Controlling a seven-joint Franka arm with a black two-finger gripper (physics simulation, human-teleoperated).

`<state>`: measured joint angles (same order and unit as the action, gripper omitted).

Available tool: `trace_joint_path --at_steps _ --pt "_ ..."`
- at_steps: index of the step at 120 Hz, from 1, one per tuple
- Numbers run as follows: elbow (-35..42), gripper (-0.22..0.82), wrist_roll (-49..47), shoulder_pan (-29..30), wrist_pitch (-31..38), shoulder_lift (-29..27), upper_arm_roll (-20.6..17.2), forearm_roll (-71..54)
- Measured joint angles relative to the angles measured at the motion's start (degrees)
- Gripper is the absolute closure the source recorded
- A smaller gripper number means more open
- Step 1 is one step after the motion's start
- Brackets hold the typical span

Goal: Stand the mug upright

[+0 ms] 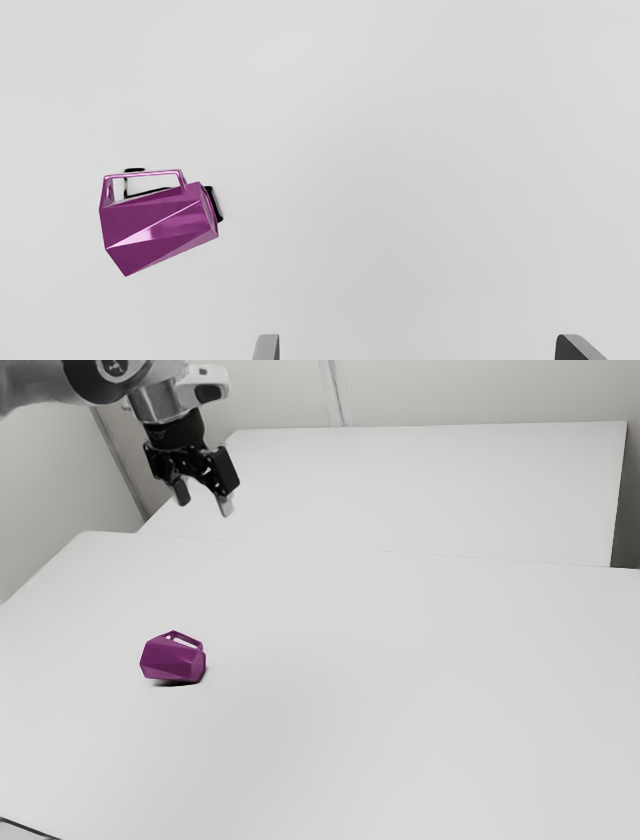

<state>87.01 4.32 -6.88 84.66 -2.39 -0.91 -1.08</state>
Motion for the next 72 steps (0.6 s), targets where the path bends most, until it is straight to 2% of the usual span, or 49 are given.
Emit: trace_joint_path --at_steps 20,28,42,48,57,67,72 --pt "4.37 0.0 0.05 1.24 3.86 -1.37 1.73 2.72" --pt "6.87 0.0 0.07 0.49 4.64 -1.73 5.5 4.52" --pt "9.41 0.0 0.94 1.53 5.74 -1.6 14.83 8.56" --pt "10.02 0.0 2.36 5.13 6.03 -1.34 17.03 10.43" --pt "11.28 0.0 5.63 13.42 6.36 0.34 18.11 14.62" --pt "11.57 0.0 10.67 22.92 6.69 6.87 18.47 21.06" --pt "11.56 0.0 13.55 25.54 7.01 10.69 18.61 24.27"
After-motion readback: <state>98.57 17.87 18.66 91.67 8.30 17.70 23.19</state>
